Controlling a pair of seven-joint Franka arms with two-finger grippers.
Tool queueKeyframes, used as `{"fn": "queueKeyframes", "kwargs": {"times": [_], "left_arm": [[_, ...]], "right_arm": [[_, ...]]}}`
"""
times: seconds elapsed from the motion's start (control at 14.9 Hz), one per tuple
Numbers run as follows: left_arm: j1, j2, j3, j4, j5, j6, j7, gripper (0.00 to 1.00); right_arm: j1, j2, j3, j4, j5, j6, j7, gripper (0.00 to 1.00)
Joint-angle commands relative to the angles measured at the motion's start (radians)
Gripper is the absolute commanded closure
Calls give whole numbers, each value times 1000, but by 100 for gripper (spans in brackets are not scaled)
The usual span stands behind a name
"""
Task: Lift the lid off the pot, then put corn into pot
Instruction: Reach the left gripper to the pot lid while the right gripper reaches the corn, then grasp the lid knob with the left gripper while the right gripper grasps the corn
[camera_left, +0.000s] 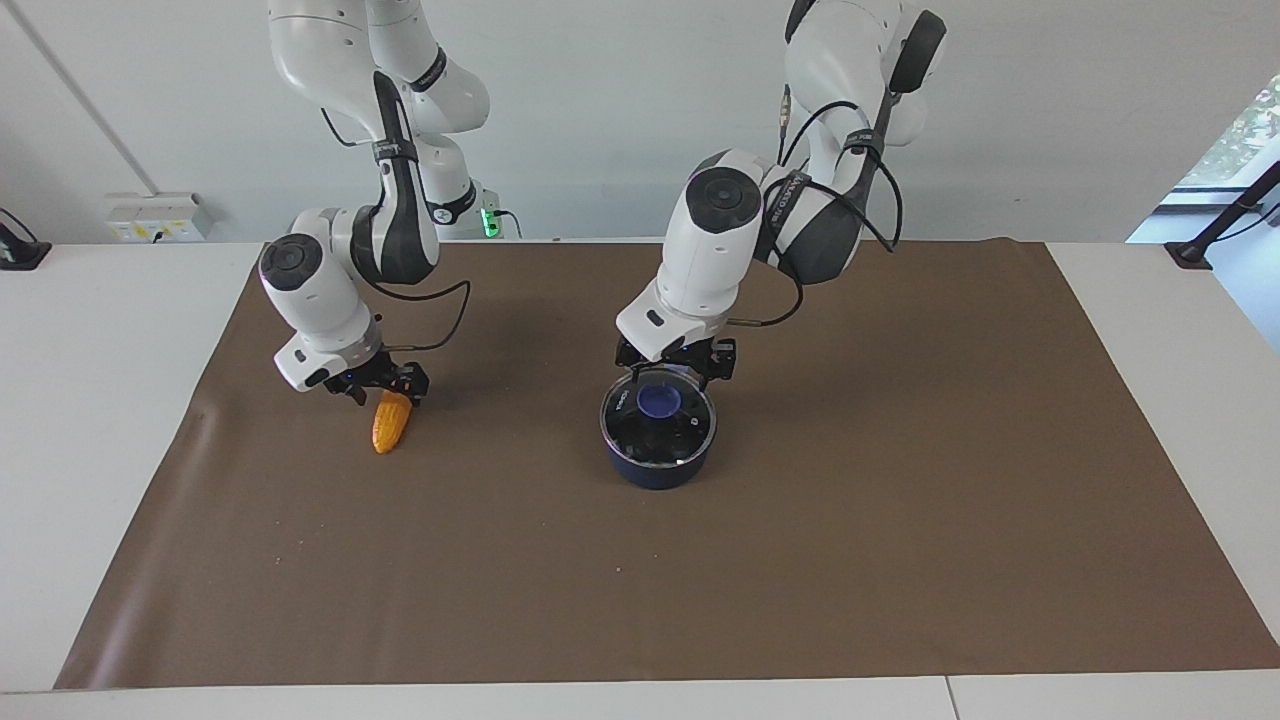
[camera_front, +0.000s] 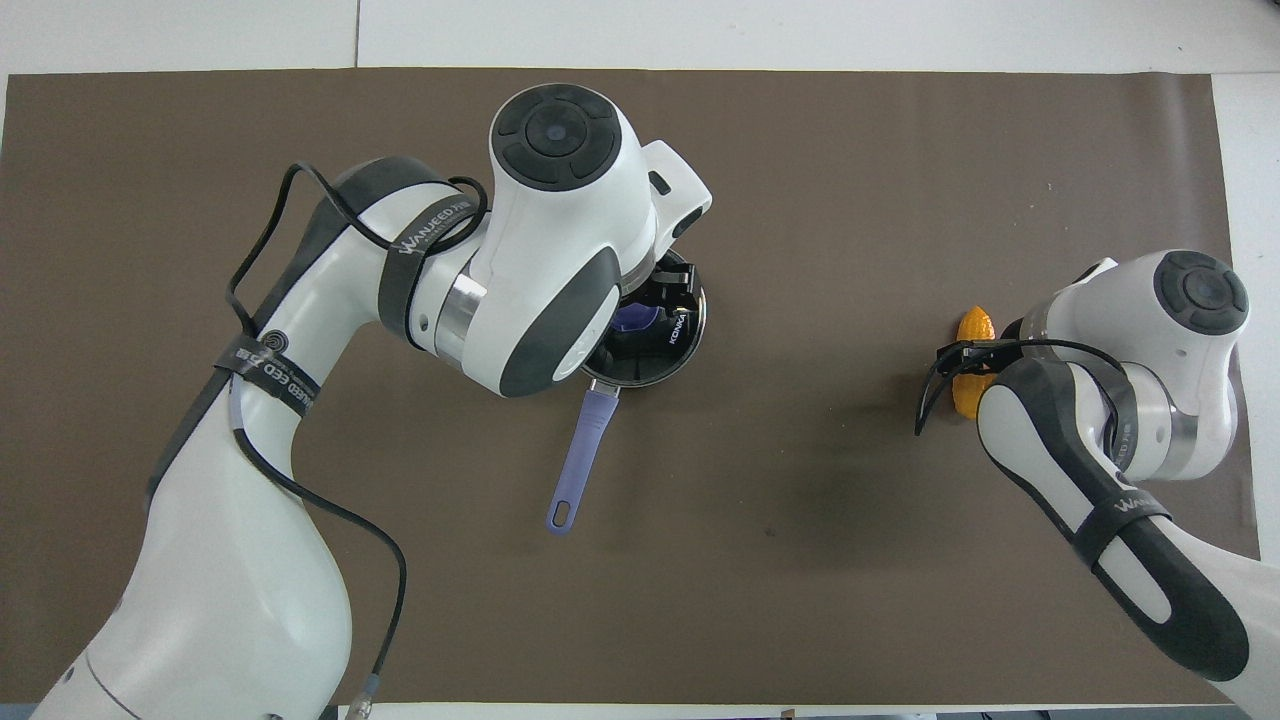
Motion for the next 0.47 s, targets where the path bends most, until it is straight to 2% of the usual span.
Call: {"fn": "queueKeyframes", "kwargs": {"times": [0.0,0.07,0.13,0.4], "left_arm": [[-4,8,22,-2,42,12,-17,0],[0,7,22,-13,52,20,-18,0],[3,7,22,-16,60,24,-18,0],[2,4,34,-62,62,95,-57,0]], "right_arm": [[-4,-6,5,-5,10,-8,-16,83],[-4,-6,5,1,10,-22,-16,96],[-4,-5,6,18,10,-51,-16,100],[3,11,29,170,10,-210,-16,100]]}}
